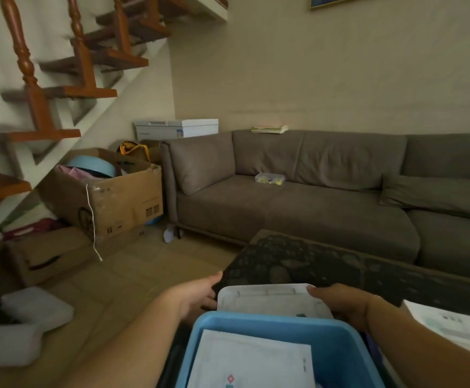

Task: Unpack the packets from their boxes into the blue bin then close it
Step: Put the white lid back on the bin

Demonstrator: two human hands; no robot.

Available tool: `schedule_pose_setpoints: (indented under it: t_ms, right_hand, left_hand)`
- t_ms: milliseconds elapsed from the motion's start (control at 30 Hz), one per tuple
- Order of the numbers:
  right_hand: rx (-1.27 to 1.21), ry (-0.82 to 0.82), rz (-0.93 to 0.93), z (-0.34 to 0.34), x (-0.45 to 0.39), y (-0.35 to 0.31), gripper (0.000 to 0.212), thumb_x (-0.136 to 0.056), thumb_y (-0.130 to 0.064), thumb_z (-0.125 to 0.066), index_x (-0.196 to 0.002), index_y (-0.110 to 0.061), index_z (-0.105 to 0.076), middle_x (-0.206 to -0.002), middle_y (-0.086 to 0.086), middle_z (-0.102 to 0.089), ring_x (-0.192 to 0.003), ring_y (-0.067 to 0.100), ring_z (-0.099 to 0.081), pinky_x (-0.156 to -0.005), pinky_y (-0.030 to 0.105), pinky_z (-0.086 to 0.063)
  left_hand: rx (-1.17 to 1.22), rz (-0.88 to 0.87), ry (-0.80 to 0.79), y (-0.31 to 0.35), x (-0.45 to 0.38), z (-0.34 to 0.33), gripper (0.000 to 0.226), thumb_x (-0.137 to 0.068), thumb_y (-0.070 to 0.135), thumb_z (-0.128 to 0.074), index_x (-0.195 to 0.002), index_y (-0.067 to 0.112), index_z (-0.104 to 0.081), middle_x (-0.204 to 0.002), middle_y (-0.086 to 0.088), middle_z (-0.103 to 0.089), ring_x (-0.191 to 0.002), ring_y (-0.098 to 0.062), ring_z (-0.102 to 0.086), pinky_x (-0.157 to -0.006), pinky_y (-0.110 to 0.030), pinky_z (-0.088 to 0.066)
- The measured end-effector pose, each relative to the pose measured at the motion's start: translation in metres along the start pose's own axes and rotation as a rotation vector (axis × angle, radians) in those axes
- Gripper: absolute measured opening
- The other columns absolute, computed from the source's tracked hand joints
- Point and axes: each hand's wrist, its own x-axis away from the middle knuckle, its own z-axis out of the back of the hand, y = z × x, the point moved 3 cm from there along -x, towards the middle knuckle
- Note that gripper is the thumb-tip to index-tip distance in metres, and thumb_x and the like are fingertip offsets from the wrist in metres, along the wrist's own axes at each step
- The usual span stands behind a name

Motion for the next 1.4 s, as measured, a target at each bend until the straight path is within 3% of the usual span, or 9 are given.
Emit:
schedule_pose_setpoints:
  t_ms: [267,367,467,567,800,1000,1133,1267,1400]
  right_hand:
    - [-0.415,0.172,0.436,0.028,0.088,-0.039,0.062,-0.090,-0.070,-0.038,-0.110,-0.020,-0.068,-0.109,0.005,-0.070,-0.103,0.026,-0.064,-0.098,0.048,-0.049]
    - [-0.506,0.232,0.451,0.024,0.130,-0.022,0.059,-0.091,-0.068,-0.041,-0.115,-0.018,-0.061,-0.115,0.002,-0.065,-0.107,0.022,-0.060,-0.101,0.043,-0.046]
    - [-0.368,0.357,0.583,0.012,0.183,0.004,0.031,-0.095,-0.048,-0.052,-0.107,-0.019,-0.056,-0.106,-0.001,-0.062,-0.090,0.008,-0.058,-0.066,0.020,-0.045]
    - [-0.206,0.422,0.635,0.001,0.215,0.036,0.022,-0.095,-0.038,-0.056,-0.113,-0.026,-0.049,-0.108,-0.009,-0.054,-0.088,0.003,-0.054,-0.064,0.016,-0.041]
    - [0.087,0.375,0.626,-0.027,0.242,0.091,0.029,-0.095,-0.036,-0.058,-0.119,-0.037,-0.042,-0.122,-0.015,-0.047,-0.107,0.006,-0.049,-0.099,0.028,-0.046]
    - [0.121,0.407,0.660,-0.029,0.245,0.083,0.041,-0.098,-0.032,-0.054,-0.137,-0.025,-0.043,-0.140,-0.008,-0.048,-0.113,0.006,-0.048,-0.103,0.022,-0.039]
    - [0.252,0.391,0.624,-0.029,0.242,0.081,0.046,-0.100,-0.035,-0.049,-0.143,-0.021,-0.043,-0.150,-0.006,-0.041,-0.129,0.014,-0.048,-0.108,0.023,-0.035]
    - [0.187,0.385,0.602,-0.016,0.236,0.071,0.040,-0.097,-0.035,-0.055,-0.134,-0.020,-0.053,-0.138,-0.002,-0.051,-0.115,0.012,-0.053,-0.100,0.021,-0.040]
    - [0.158,0.319,0.379,-0.001,0.213,0.065,0.058,-0.092,-0.034,-0.063,-0.142,-0.015,-0.041,-0.137,0.006,-0.051,-0.119,0.023,-0.055,-0.101,0.035,-0.047]
  left_hand:
    - [0.454,-0.379,0.176,0.027,0.078,-0.003,0.063,-0.100,0.057,-0.031,-0.148,0.016,-0.038,-0.151,-0.010,-0.044,-0.136,-0.035,-0.043,-0.114,-0.053,-0.028]
    - [0.386,-0.542,0.368,0.007,0.119,-0.013,0.058,-0.100,0.060,-0.024,-0.138,0.023,-0.048,-0.141,-0.006,-0.053,-0.127,-0.026,-0.050,-0.109,-0.043,-0.034]
    - [0.193,-0.733,0.582,-0.036,0.156,-0.032,0.032,-0.102,0.048,-0.036,-0.120,0.028,-0.054,-0.115,0.004,-0.060,-0.101,-0.011,-0.058,-0.081,-0.029,-0.044]
    - [-0.025,-0.852,0.670,-0.074,0.181,-0.055,0.011,-0.100,0.037,-0.046,-0.110,0.039,-0.051,-0.103,0.012,-0.061,-0.092,-0.009,-0.062,-0.072,-0.027,-0.050]
    - [-0.206,-0.854,0.764,-0.107,0.207,-0.073,0.019,-0.099,0.033,-0.051,-0.116,0.027,-0.055,-0.101,0.021,-0.055,-0.091,0.001,-0.053,-0.072,-0.013,-0.039]
    - [-0.371,-0.727,0.732,-0.110,0.202,-0.077,0.047,-0.099,0.039,-0.048,-0.140,0.016,-0.047,-0.139,0.008,-0.045,-0.125,-0.008,-0.044,-0.106,-0.029,-0.041]
    - [-0.421,-0.715,0.720,-0.107,0.194,-0.073,0.047,-0.098,0.038,-0.051,-0.138,0.014,-0.050,-0.141,0.006,-0.042,-0.125,-0.011,-0.046,-0.106,-0.030,-0.042]
    - [-0.169,-0.716,0.695,-0.103,0.190,-0.060,0.028,-0.099,0.021,-0.055,-0.127,0.017,-0.059,-0.131,0.000,-0.053,-0.118,-0.018,-0.054,-0.092,-0.028,-0.044]
    - [0.286,-0.299,0.381,-0.111,0.178,-0.050,0.044,-0.095,0.028,-0.060,-0.136,0.015,-0.051,-0.128,-0.008,-0.060,-0.112,-0.029,-0.060,-0.098,-0.048,-0.050]
